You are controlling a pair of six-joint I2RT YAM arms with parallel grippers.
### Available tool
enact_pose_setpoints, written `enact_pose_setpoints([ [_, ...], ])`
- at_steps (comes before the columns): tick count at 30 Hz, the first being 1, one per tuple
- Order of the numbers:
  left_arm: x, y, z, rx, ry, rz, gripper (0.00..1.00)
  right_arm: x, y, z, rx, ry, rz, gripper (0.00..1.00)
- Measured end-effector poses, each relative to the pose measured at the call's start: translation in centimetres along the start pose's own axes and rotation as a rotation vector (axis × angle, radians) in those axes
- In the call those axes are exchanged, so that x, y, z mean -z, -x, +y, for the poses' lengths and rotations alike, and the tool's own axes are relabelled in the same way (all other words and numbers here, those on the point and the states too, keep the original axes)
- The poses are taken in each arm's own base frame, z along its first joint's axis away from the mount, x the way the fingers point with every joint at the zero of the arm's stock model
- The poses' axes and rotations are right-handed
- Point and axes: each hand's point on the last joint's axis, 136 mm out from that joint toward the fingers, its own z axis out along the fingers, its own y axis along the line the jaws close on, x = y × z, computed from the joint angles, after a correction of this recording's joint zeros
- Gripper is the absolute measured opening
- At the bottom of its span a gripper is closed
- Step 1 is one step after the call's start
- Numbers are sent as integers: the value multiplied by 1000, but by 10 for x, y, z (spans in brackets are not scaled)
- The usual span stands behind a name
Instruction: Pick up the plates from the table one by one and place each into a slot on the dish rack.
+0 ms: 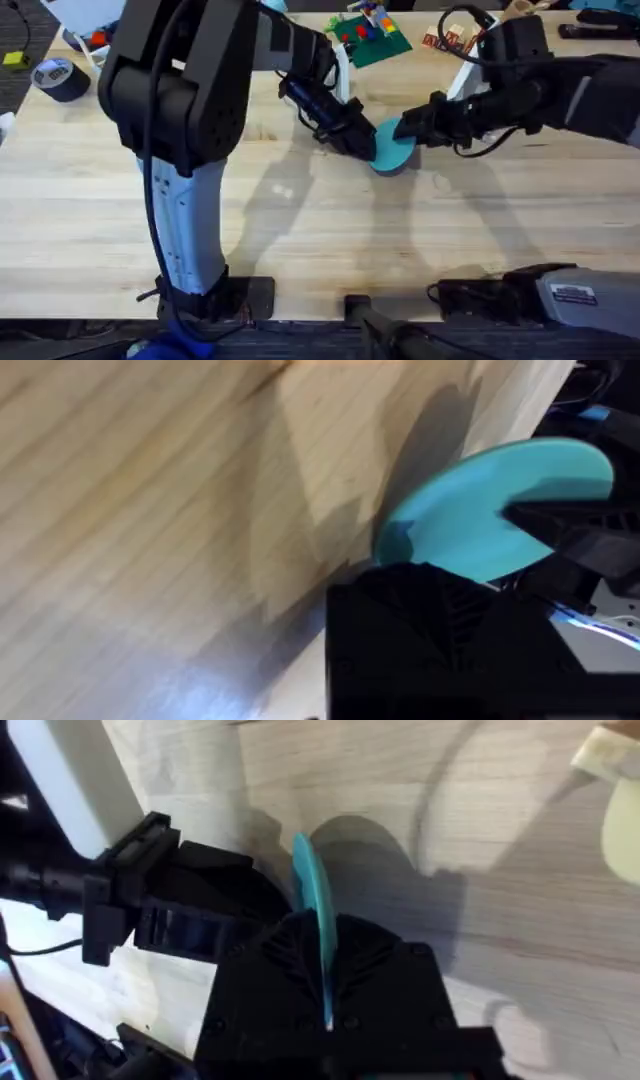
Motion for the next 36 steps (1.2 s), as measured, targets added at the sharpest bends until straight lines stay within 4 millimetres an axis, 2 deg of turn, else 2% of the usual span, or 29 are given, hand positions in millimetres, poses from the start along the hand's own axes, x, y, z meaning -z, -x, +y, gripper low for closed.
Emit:
enact_pose_setpoints([
  [7, 3, -1, 0, 15, 17, 6, 41, 0, 0, 0, -1, 2, 0, 29],
  [8, 20, 0, -2, 4, 133, 1, 41, 0, 0, 1, -3, 2, 1, 31],
  [11, 42, 5, -13, -29, 208, -34, 41, 0, 0, 1, -3, 2, 1, 31],
  [17, 105, 16, -39, -101, 378, -168, 41, 3, 5, 5, 5, -1, -9, 31],
  [21, 146, 7, -41, -69, 519, -213, 41, 12, 18, 13, 23, 0, -53, 31],
  [26, 202, -8, -39, -24, 737, -256, 41, 37, 42, 37, 70, 42, -145, 32],
  [27, 212, -11, -39, -19, 780, -265, 72, 42, 46, 42, 79, 51, -163, 32],
  [28, 221, -14, -39, -11, 820, -271, 152, 47, 50, 46, 86, 58, -177, 32],
  [29, 231, -17, -40, -8, 868, -278, 307, 51, 53, 49, 93, 64, -190, 32],
  [32, 251, -23, -38, -1, 971, -296, 582, 59, 58, 57, 107, 77, -216, 32],
  [33, 255, -24, -37, 1, 995, -297, 652, 61, 60, 59, 112, 80, -223, 32],
  [35, 262, -26, -33, 7, 1038, -296, 901, 64, 63, 61, 116, 82, -232, 32],
  [36, 264, -26, -32, 15, 1049, -299, 967, 65, 64, 62, 118, 83, -236, 32],
])
